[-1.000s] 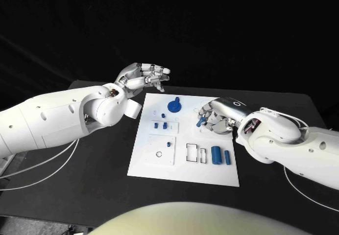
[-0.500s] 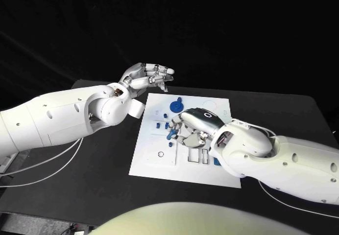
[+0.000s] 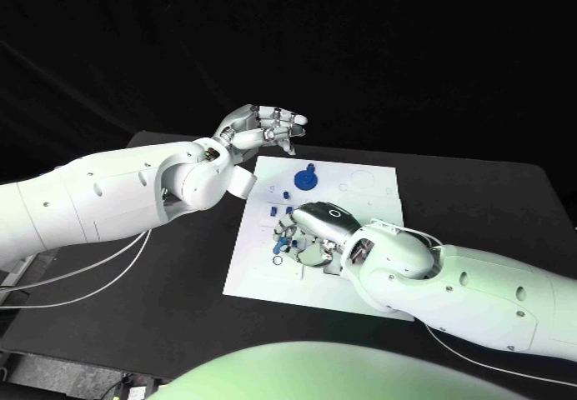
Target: Assemble the parts on the task board
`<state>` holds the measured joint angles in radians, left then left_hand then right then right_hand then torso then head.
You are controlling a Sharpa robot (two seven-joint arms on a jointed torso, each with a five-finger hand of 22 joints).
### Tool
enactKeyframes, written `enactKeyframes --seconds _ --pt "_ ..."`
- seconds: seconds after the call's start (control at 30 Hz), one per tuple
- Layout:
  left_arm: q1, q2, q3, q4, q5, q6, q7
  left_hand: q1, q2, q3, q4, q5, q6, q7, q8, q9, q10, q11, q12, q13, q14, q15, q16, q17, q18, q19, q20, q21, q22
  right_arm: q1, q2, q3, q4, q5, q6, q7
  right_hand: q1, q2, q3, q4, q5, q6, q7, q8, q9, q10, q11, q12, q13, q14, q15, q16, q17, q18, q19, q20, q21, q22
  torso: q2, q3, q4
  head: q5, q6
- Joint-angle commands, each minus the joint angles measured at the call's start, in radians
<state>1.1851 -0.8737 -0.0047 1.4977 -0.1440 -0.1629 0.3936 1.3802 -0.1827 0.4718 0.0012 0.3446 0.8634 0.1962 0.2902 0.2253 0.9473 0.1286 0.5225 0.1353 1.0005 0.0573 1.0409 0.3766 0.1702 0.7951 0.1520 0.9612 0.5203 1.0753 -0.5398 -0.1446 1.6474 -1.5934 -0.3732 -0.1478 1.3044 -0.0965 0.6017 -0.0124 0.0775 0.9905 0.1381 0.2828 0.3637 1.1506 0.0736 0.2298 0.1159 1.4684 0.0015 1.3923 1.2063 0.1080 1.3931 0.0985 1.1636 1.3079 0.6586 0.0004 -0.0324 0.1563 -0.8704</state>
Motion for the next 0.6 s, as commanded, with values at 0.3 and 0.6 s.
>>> enactKeyframes --seconds 0.3,0.6 --pt "0.001 0.003 0.001 0.002 -0.002 0.016 0.007 -0.004 0.000 -0.005 0.000 0.003 -0.005 0.002 -0.004 0.001 -0.007 0.001 0.005 0.000 -0.005 0.002 -0.003 -0.001 0.013 0.002 0.007 -0.005 -0.002 -0.009 0.022 -0.003 -0.029 -0.020 0.056 0.007 -0.004 0.001 0.004 -0.001 0.004 0.002 0.005 0.008 0.024 0.006 0.002 -0.008 -0.002 0.028 -0.006 0.000 0.000 -0.017 0.004 -0.001 -0.006 0.038 0.000 0.0002 0.0001 0.005 -0.002" --pt "0.001 0.003 0.001 0.003 -0.002 0.016 0.006 -0.004 0.000 -0.005 0.000 0.003 -0.005 0.002 -0.004 0.001 -0.007 0.001 0.005 0.000 -0.005 0.002 -0.003 -0.001 0.013 0.002 0.007 -0.005 -0.002 -0.010 0.029 -0.006 -0.043 -0.027 0.080 0.002 -0.004 0.002 0.005 -0.001 0.005 0.002 0.005 0.008 0.025 0.006 0.002 -0.008 -0.002 0.028 -0.006 -0.001 -0.001 -0.018 0.004 -0.001 -0.006 0.038 0.000 0.0010 0.0010 0.007 -0.002"
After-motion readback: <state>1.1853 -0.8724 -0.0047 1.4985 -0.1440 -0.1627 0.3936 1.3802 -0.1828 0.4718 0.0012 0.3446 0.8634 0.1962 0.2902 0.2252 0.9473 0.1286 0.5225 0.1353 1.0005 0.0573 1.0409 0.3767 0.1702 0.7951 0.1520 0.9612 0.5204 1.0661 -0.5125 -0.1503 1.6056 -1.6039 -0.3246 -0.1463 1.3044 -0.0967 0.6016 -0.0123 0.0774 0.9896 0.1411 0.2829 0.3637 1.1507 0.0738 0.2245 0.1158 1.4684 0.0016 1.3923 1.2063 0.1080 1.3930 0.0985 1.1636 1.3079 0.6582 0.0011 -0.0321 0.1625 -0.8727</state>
